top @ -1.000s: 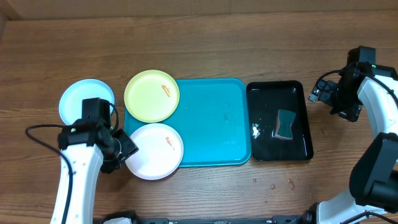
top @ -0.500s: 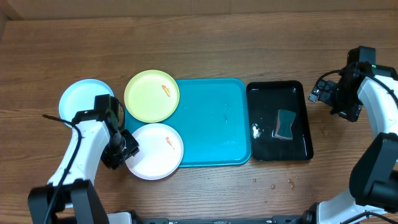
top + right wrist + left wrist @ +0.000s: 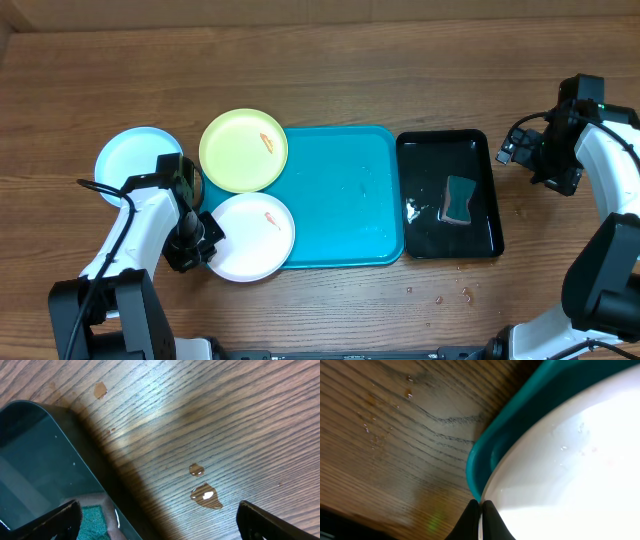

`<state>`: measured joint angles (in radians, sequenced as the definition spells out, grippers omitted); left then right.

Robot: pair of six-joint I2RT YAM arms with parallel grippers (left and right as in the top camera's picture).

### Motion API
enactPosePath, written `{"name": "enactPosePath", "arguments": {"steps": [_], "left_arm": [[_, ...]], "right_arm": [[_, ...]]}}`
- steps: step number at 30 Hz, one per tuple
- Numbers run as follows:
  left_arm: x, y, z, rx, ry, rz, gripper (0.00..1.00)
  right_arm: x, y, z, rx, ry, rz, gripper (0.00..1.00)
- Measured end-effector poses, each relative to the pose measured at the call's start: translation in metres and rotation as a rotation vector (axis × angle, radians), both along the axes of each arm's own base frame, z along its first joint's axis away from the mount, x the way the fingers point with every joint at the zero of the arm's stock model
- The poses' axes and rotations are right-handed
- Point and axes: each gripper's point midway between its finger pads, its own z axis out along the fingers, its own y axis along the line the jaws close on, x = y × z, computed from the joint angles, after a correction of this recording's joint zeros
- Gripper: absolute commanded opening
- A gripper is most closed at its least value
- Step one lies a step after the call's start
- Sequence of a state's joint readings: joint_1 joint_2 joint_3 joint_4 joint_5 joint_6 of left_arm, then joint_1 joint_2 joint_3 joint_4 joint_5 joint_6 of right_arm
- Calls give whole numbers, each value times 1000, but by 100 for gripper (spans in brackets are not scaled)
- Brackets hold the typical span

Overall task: Clean dirty plates on tray and stack at the side
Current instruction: 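Move the left gripper to the pink-white plate rim on the blue tray, then grasp the pink-white plate rim and drag it to the tray center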

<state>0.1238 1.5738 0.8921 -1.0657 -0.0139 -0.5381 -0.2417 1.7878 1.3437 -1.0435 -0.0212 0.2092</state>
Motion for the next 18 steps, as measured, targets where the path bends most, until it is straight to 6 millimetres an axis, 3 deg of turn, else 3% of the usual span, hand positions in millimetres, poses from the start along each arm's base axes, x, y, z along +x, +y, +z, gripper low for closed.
{"name": "enactPosePath", "arguments": {"steps": [8,10,18], "left_arm": [[3,-14,0,-88,-18,-68,5],[3,-19,0,-102,-19,-92,13],[3,-26,0,-116,-18,-129,23]], "right_arm": [[0,0,0,1,1,0,100],[0,0,0,0,0,0,100],[0,0,0,1,1,0,100]]}}
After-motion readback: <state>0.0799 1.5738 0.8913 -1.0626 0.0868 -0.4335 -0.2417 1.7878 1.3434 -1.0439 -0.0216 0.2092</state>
